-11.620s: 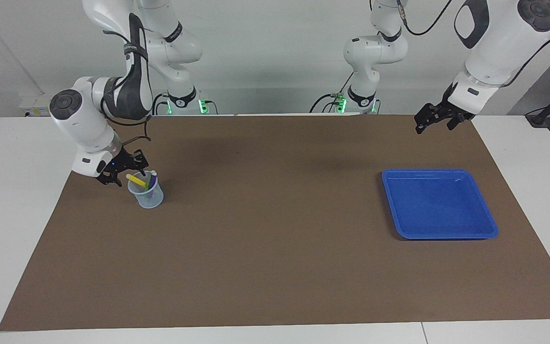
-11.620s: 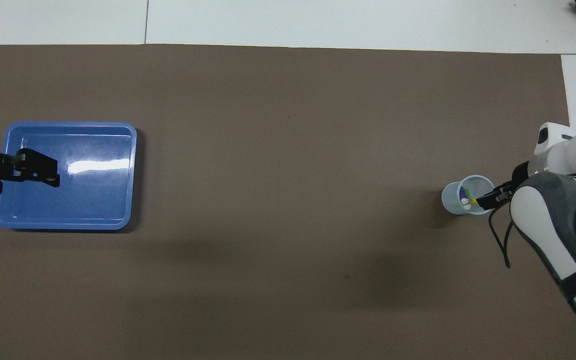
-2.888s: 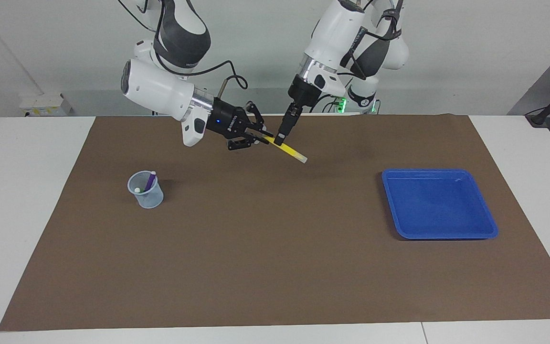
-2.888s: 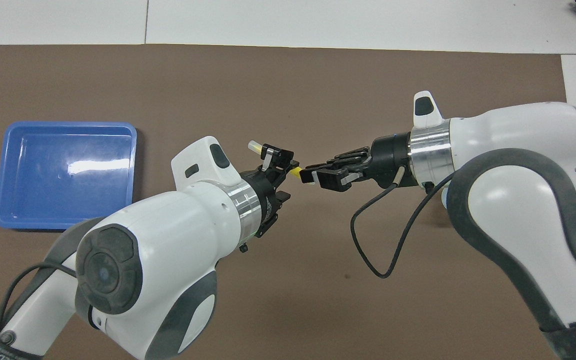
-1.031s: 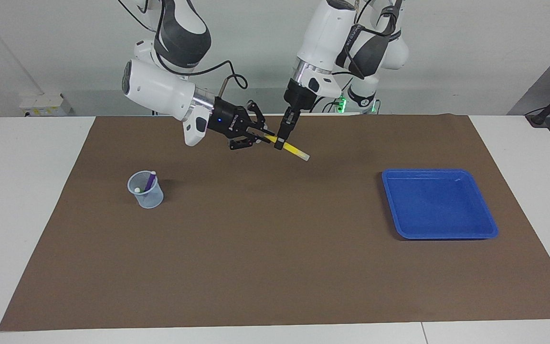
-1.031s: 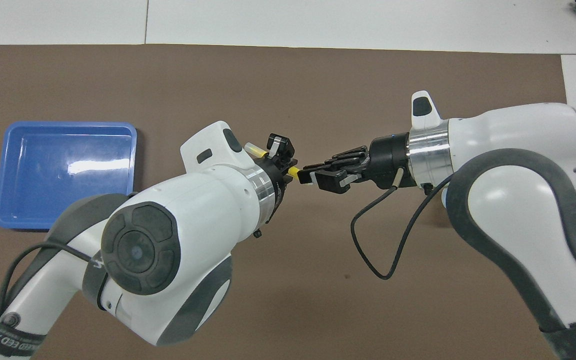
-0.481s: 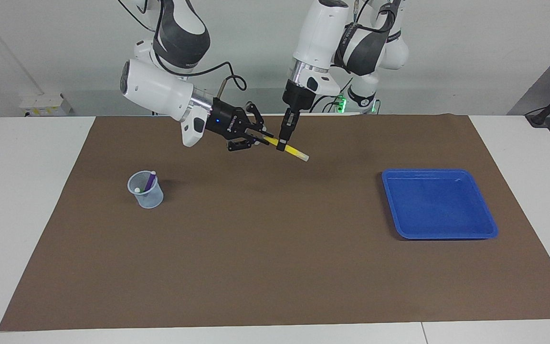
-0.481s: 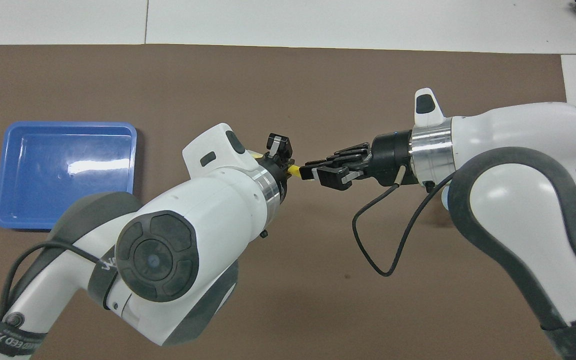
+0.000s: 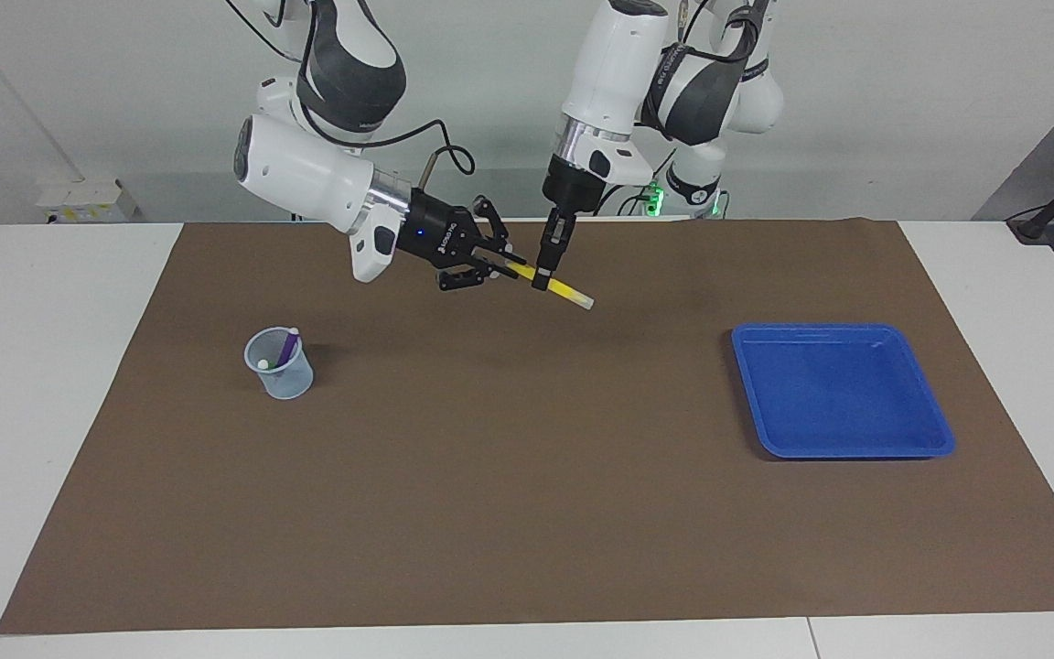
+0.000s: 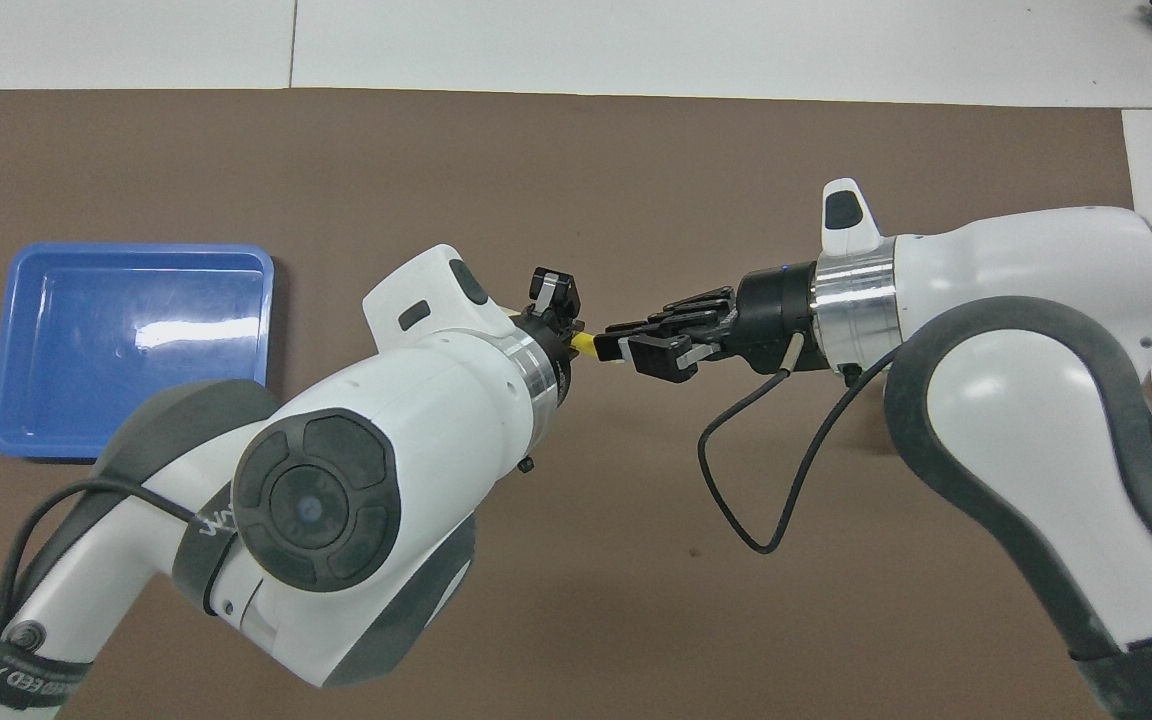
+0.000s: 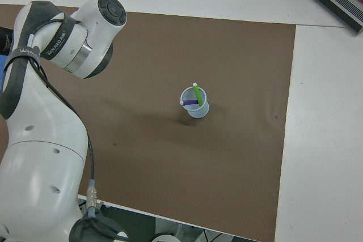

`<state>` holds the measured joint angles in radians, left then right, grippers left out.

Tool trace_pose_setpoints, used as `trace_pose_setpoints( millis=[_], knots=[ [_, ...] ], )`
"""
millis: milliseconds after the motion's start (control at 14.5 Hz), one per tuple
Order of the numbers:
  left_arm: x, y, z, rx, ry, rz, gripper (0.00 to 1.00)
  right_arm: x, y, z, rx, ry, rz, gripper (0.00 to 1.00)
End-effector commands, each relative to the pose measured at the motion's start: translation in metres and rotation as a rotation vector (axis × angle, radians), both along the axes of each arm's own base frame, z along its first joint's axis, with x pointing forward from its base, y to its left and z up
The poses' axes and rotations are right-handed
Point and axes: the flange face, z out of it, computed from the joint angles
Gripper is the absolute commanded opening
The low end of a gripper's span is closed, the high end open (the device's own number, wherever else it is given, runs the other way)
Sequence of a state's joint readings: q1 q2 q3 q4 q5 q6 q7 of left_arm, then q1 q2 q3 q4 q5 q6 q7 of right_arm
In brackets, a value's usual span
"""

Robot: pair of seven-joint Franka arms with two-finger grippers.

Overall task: Right arm passes pens to left for tray arrangement
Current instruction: 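Close the left gripper on the yellow pen's free end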

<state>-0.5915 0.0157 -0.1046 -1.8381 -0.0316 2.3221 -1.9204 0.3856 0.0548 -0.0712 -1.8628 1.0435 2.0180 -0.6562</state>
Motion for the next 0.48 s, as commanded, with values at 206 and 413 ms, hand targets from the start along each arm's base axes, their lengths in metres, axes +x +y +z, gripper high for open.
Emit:
trace_pose_setpoints(
  millis=[206,413],
  knots=[
    [0.0053,0.0030,0.0038,0.020,0.030,0.030,0.00,0.0120,-0.0072,0.0019,-0.069,-0.117,0.024,0.76],
    [0.0074,0.0106,0.0006,0.052,0.040,0.005,0.00,0.0141,-0.0094,0.0015,-0.100,-0.145,0.048,1.00]
  ],
)
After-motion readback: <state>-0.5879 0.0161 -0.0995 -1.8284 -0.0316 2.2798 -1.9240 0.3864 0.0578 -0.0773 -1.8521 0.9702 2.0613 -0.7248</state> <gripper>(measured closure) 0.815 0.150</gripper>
